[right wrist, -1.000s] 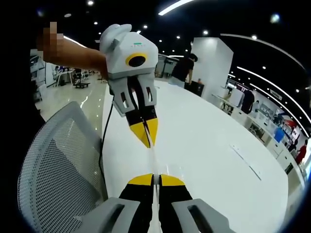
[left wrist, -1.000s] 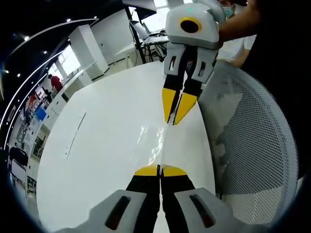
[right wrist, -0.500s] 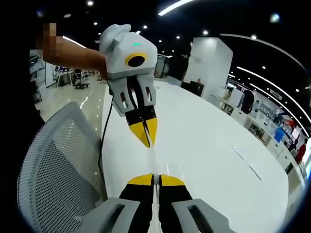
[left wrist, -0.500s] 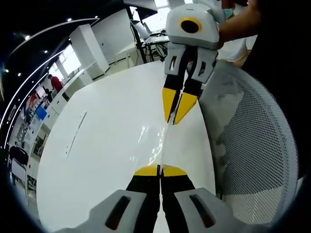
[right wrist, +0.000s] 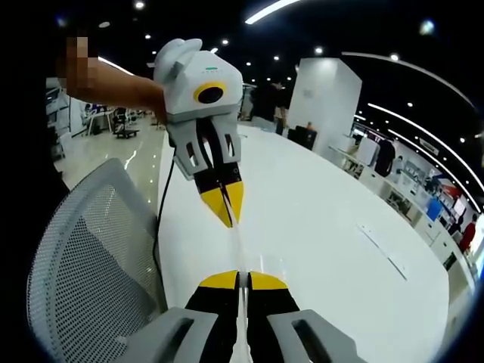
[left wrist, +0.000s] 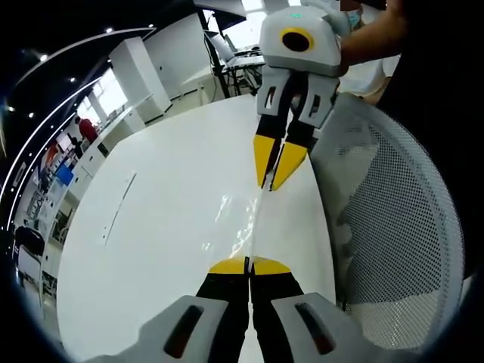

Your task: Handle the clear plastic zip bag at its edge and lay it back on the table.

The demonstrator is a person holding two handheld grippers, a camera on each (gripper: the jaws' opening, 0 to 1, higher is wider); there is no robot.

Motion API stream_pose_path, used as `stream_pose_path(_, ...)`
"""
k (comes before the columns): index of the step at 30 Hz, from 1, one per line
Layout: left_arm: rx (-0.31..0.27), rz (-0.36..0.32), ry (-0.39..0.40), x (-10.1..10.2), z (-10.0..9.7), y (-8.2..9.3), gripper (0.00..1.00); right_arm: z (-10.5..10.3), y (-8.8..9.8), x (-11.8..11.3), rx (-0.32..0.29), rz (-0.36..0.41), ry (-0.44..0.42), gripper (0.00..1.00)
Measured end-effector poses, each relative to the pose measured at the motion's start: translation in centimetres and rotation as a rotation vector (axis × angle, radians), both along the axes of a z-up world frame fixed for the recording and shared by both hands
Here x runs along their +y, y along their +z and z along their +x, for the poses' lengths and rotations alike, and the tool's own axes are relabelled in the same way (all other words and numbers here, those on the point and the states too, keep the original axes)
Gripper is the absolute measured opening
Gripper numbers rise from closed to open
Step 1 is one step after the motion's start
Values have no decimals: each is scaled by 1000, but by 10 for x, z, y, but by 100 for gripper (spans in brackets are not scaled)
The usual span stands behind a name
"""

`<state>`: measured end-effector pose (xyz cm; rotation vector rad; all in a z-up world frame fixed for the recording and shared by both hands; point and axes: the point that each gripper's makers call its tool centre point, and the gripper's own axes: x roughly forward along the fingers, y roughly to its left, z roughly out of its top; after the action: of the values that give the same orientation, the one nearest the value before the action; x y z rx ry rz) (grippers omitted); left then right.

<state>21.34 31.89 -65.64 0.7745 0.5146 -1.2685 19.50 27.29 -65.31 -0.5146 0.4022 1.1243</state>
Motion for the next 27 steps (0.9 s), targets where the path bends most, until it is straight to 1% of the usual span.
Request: stream_pose_path(27,-4,-2,-1,1,0,0,0,2,0,-2,0,-6,-3,0)
